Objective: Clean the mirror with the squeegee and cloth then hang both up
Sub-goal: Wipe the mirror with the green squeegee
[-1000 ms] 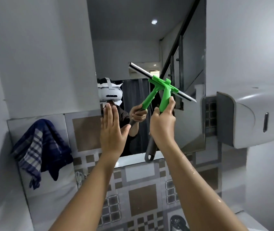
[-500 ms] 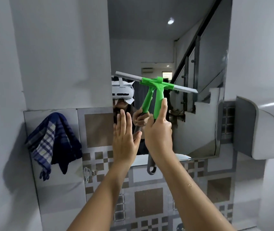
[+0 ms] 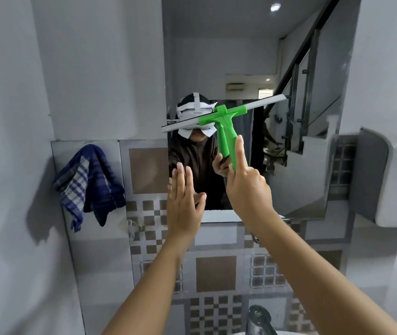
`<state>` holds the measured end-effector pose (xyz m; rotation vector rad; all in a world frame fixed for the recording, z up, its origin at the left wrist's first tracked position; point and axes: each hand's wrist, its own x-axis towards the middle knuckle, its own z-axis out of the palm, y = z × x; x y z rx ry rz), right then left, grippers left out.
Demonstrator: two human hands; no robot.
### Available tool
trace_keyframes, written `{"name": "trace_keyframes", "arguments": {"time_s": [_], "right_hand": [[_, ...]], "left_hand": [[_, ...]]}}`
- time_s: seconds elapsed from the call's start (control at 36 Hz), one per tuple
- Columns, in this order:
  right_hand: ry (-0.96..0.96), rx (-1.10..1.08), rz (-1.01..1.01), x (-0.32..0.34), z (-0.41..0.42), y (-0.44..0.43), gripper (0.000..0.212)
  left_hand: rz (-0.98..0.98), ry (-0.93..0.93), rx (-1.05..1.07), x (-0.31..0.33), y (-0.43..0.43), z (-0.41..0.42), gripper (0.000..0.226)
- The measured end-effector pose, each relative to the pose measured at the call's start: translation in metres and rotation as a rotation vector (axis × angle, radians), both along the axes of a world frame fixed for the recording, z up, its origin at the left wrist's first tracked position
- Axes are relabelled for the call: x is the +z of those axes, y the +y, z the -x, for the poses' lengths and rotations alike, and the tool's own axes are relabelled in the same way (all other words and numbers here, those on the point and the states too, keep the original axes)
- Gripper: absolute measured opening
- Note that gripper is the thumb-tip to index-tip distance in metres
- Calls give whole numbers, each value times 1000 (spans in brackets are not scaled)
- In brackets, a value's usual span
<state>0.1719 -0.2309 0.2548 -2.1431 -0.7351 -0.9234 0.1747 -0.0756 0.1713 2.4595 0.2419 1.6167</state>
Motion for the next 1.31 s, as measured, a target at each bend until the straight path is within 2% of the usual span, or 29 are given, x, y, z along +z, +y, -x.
{"name": "trace_keyframes", "arguments": {"time_s": [0.31, 0.5, 0.69, 1.06, 1.17, 1.25, 1.31], "right_hand": [[-162, -49, 180, 1, -21, -30, 66], [-330, 30, 206, 2, -38, -47, 72], [-548, -153, 320, 9, -49, -59, 81], [-608, -77, 456, 26, -65, -89, 81], [-665, -123, 524, 35, -71, -107, 81], [-511, -146, 633, 37, -82, -124, 86], [-496, -130, 660, 35, -91, -139, 80]], "left_hand": [[62, -42, 6, -15, -9, -7, 72], [92, -81, -11, -19, -13, -8, 73], [96, -66, -1, -18, -12, -8, 70], [110, -36, 78, -20, -16, -10, 70], [108, -52, 61, -15, -15, -5, 69], [95, -83, 31, -2, -10, -2, 63], [46, -101, 32, 17, -5, -3, 61]]}}
